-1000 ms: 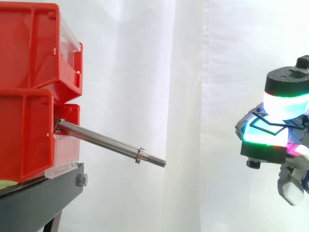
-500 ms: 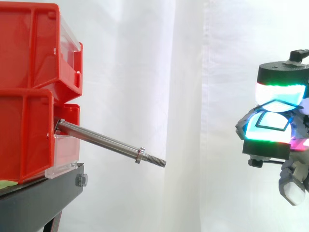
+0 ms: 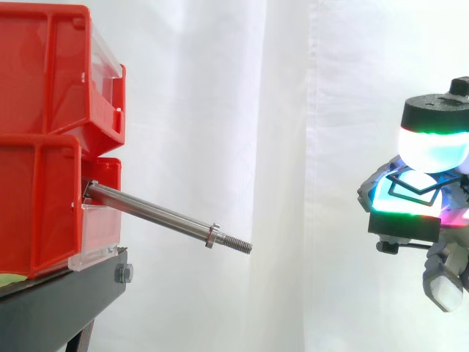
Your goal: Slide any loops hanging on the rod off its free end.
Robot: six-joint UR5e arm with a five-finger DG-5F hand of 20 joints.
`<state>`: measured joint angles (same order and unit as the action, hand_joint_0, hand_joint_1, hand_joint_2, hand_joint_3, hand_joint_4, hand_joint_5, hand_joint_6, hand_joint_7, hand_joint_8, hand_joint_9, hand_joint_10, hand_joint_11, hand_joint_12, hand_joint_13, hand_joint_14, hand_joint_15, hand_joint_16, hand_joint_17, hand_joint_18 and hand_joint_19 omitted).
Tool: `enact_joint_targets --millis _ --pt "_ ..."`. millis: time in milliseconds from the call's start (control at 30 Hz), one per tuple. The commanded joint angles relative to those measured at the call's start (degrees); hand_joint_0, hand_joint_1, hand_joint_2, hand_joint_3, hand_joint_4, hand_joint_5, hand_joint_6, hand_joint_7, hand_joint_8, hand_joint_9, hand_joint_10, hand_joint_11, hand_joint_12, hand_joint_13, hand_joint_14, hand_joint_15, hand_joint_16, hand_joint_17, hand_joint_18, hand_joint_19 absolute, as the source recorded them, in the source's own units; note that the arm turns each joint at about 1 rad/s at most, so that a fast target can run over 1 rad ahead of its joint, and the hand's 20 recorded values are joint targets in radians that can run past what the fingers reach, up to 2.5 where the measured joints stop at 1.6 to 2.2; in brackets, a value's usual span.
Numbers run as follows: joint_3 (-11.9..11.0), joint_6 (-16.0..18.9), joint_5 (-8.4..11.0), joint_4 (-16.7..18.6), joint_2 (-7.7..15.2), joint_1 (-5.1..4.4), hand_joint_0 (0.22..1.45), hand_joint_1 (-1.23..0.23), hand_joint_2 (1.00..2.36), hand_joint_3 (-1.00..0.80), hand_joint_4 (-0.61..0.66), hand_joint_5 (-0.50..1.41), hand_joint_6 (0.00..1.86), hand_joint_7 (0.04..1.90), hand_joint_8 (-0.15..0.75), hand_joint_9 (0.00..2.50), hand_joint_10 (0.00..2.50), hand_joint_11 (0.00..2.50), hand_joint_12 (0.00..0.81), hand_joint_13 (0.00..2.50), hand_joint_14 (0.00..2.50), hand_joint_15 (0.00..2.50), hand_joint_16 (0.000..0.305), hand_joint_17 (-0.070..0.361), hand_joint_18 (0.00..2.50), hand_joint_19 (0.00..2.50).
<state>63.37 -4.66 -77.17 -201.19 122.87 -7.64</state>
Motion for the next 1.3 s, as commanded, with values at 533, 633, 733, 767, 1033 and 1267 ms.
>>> enact_joint_targets --millis 533,633,733,767,1033,1267 --pt "0.0 0.4 0.0 -0.1 0.0 -0.01 0.61 -0.8 1.02 -0.25 0.02 -0.15 0.91 1.0 0.256 1.07 0.03 0.76 0.347 0.78 0.02 0.44 0.048 0.109 0.8 0.46" --pt "0.0 0.4 0.0 0.0 0.0 -0.01 0.64 -0.82 1.01 -0.31 0.02 -0.16 0.91 0.94 0.255 1.04 0.03 0.75 0.347 0.77 0.02 0.44 0.048 0.109 0.8 0.45" --pt "-0.1 0.4 0.0 0.0 0.0 -0.01 0.65 -0.83 1.01 -0.44 0.03 -0.17 0.91 0.91 0.25 1.03 0.03 0.76 0.343 0.77 0.02 0.43 0.048 0.108 0.79 0.45" --pt "0.0 0.4 0.0 0.0 0.0 -0.01 0.66 -0.83 1.0 -0.49 0.04 -0.16 0.91 0.91 0.25 1.03 0.03 0.75 0.343 0.77 0.02 0.43 0.048 0.108 0.78 0.45" --pt "0.0 0.4 0.0 0.0 0.0 0.08 0.58 -0.68 1.0 -0.5 0.06 -0.14 0.89 0.94 0.258 1.08 0.03 0.73 0.344 0.79 0.02 0.43 0.048 0.107 0.8 0.46" --pt "0.0 0.9 0.0 -0.1 0.0 -0.01 0.58 -0.63 1.0 -0.5 0.06 -0.13 0.87 0.97 0.261 1.1 0.03 0.72 0.347 0.8 0.02 0.44 0.048 0.107 0.81 0.46"
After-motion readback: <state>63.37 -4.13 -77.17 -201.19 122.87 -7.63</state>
